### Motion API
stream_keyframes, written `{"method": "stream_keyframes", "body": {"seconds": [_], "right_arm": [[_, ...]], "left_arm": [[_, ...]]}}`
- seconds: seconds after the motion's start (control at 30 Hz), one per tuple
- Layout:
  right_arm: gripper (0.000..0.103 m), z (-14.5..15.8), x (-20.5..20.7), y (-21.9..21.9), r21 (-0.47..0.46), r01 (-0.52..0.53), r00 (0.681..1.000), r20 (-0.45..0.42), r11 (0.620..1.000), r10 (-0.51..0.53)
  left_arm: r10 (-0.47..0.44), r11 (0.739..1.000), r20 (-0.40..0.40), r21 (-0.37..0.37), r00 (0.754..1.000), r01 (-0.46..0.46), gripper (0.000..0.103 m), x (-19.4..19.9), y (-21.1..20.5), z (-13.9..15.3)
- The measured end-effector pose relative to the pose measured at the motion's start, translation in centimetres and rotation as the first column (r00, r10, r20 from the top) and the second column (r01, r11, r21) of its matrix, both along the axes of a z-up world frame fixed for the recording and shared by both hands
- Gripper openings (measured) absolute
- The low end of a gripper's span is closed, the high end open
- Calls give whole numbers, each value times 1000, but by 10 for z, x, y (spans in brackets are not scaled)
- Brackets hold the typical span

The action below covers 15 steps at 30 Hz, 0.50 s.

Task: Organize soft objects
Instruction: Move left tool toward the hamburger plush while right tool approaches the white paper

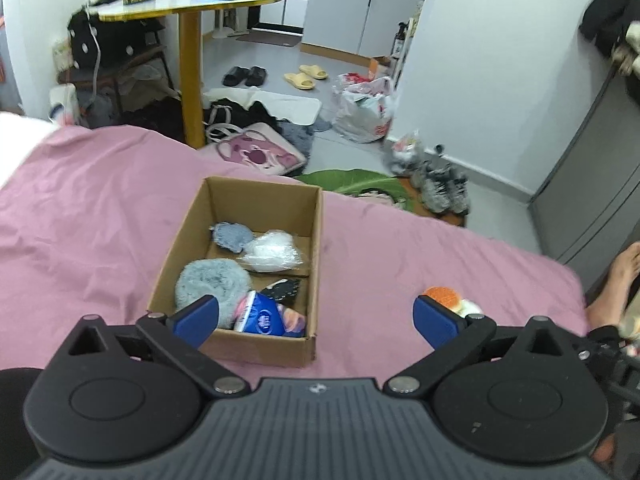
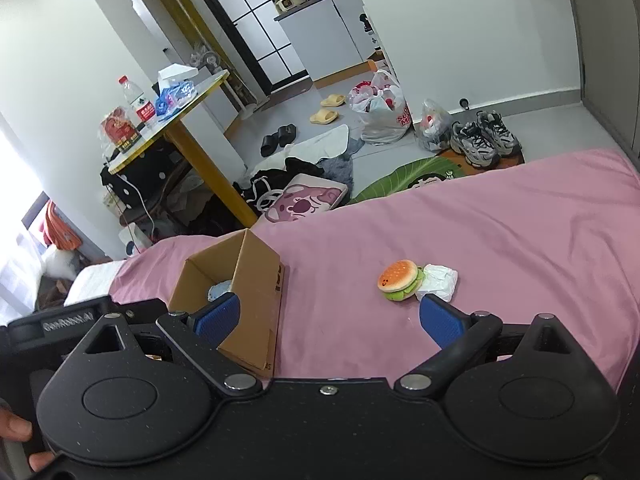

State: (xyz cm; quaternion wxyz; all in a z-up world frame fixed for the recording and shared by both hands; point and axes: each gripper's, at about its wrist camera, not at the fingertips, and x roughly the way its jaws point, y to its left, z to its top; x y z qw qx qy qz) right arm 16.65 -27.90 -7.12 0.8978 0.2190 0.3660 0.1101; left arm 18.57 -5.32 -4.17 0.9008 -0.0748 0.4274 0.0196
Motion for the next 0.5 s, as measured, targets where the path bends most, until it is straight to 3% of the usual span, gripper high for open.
{"method": "stream_keyframes", "body": {"seconds": [0.33, 0.5], "right_arm": [[92, -23, 4, -20, 68, 44, 998, -37, 997, -41], [80, -42, 11, -36, 129, 108, 992, -84, 986, -98]], "left_arm": [[-48, 999, -24, 6, 999, 49, 102, 12, -33, -16], [-68, 998, -35, -12, 997, 68, 102, 24, -47, -31]]}}
